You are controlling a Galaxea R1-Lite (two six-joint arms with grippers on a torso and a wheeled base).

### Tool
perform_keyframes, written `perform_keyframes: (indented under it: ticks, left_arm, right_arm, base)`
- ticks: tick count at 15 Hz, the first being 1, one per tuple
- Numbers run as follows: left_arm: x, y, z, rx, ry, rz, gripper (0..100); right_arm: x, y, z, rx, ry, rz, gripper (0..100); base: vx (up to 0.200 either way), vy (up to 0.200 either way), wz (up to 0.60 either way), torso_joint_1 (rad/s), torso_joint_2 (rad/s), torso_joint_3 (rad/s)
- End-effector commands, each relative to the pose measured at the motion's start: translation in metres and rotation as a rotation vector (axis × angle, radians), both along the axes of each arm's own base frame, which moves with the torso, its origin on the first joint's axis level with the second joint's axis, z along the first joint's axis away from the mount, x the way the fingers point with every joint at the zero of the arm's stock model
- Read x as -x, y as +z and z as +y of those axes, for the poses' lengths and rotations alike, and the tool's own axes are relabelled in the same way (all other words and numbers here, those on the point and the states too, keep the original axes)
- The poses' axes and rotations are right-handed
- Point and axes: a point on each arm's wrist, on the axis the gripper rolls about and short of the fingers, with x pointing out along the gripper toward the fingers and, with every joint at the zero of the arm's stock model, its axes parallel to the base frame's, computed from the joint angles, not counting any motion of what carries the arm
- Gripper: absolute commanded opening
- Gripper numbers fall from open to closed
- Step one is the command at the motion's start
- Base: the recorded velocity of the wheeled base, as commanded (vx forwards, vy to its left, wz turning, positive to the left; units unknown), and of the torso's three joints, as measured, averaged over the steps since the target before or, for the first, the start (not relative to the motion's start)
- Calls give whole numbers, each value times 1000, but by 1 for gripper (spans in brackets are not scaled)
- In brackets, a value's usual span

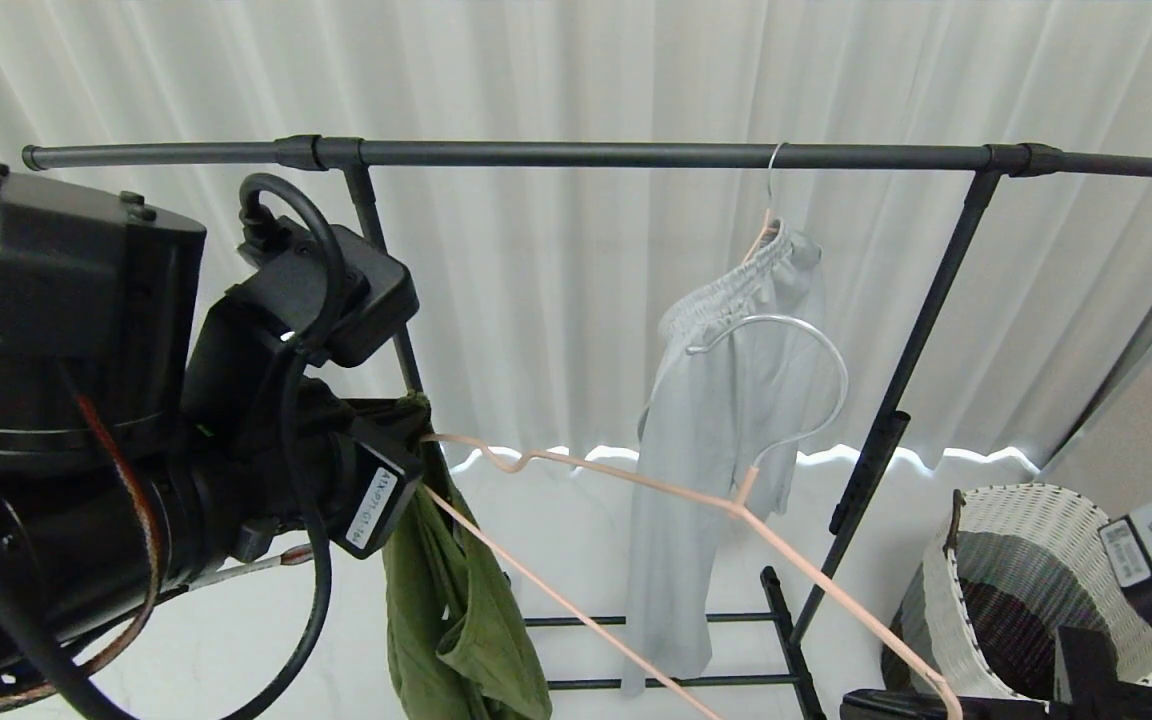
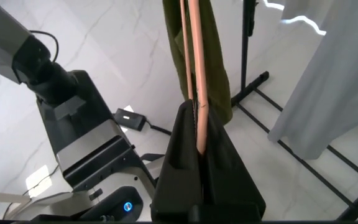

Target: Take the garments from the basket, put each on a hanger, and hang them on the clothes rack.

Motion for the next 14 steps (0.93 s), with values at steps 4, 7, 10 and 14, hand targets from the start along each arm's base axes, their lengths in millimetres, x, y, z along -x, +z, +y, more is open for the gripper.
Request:
perform_keyframes:
  ticks: [4,7,10,14]
  left_arm:
    - [6,3,2,23,-107,10,0]
    - [7,4,2,15,-163,9,0]
    - [17,9,1,63,-289,19,0]
    - [20,3,2,52,-317,37,0]
  right_arm:
    - [2,0,1,-1,23,4,0]
    - [3,-3,2,7,62,18,0]
    - [1,-7,7,28,68,30,0]
    - [1,-12,8,50,66,42,0]
  base:
    - [0,0,0,0,0,0]
    - [0,0,0,0,0,0]
    - [0,0,0,0,0,0]
    - [0,0,0,0,0,0]
